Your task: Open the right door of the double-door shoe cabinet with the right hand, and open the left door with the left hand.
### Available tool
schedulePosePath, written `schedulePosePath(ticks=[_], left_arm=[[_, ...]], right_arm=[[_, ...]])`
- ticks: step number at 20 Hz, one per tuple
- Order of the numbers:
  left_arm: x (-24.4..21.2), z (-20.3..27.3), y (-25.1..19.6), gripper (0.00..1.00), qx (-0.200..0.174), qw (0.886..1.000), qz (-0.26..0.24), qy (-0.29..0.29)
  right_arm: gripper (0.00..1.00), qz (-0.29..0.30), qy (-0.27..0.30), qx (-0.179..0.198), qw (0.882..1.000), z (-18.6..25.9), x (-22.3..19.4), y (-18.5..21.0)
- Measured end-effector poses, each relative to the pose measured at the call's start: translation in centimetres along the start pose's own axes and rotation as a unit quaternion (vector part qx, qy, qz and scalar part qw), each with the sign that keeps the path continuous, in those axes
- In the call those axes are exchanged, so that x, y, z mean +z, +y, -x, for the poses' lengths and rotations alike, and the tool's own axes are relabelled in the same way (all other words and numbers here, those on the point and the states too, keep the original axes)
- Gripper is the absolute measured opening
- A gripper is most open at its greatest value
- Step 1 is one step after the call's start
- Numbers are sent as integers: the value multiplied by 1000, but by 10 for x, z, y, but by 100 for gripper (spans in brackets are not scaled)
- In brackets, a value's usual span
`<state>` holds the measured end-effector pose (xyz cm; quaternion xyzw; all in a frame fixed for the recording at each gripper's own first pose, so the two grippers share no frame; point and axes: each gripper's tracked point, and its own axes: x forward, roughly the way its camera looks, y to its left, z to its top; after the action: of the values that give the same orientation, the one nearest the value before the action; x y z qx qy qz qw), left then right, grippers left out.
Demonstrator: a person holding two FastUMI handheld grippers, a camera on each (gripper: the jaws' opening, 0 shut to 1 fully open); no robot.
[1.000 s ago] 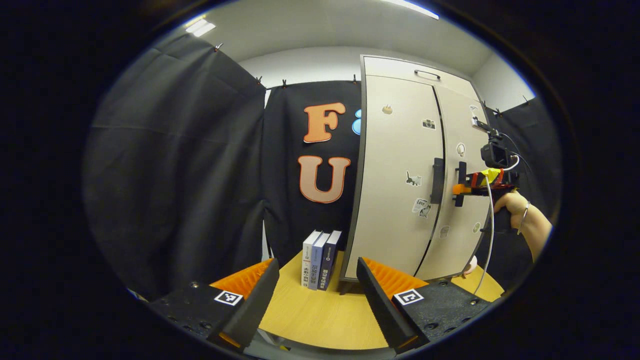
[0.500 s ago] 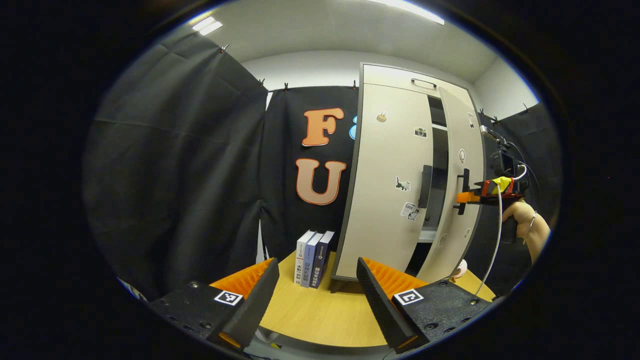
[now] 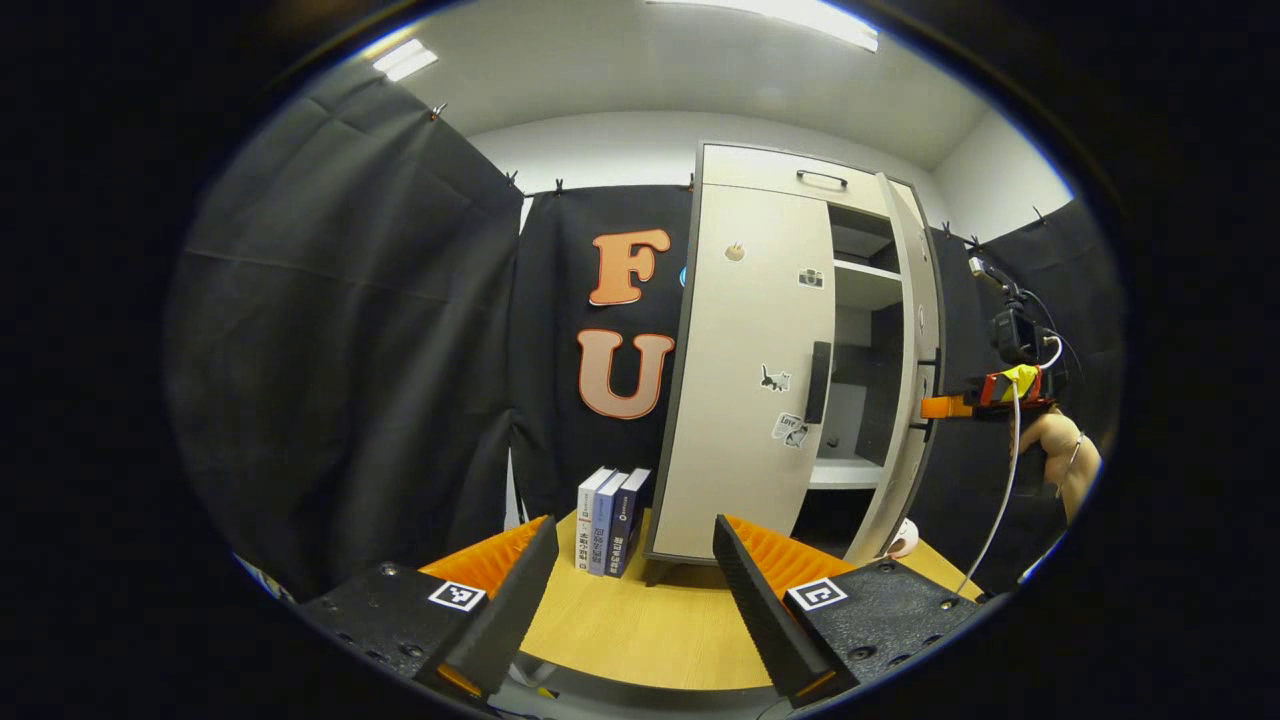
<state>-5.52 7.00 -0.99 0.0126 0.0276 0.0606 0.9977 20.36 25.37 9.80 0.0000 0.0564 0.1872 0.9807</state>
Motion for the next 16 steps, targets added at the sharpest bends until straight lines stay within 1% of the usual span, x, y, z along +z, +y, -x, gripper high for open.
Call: schedulePosePath(ticks=[1,2,9,10,11,14,15,16], left_arm=[[1,2,-3,97,-1,1000,-1,-1],[1,3,-7,95,-3,1000,-1,-1],[9,4,-36,95,-20,1000,-3,-9],[9,3,-40,97,-23,1000,-3,-9],[10,2,-44,97,-24,1000,-5,-9],[10,-2,-53,97,-26,1000,-6,-8],[11,-3,-57,95,-28,1000,-5,-6],[11,-4,-60,95,-29,1000,-5,-6]], right_arm=[[8,0,-1,-1,1000,3,0,-3],[8,-1,-2,-3,1000,6,0,-6],[8,8,-8,-28,1000,14,2,-30],[7,10,-8,-31,999,14,2,-33],[7,12,-8,-34,999,16,3,-36],[7,7,-3,-31,999,18,2,-38],[7,3,-4,-29,1000,18,2,-38],[7,3,-5,-29,1000,18,2,-38]])
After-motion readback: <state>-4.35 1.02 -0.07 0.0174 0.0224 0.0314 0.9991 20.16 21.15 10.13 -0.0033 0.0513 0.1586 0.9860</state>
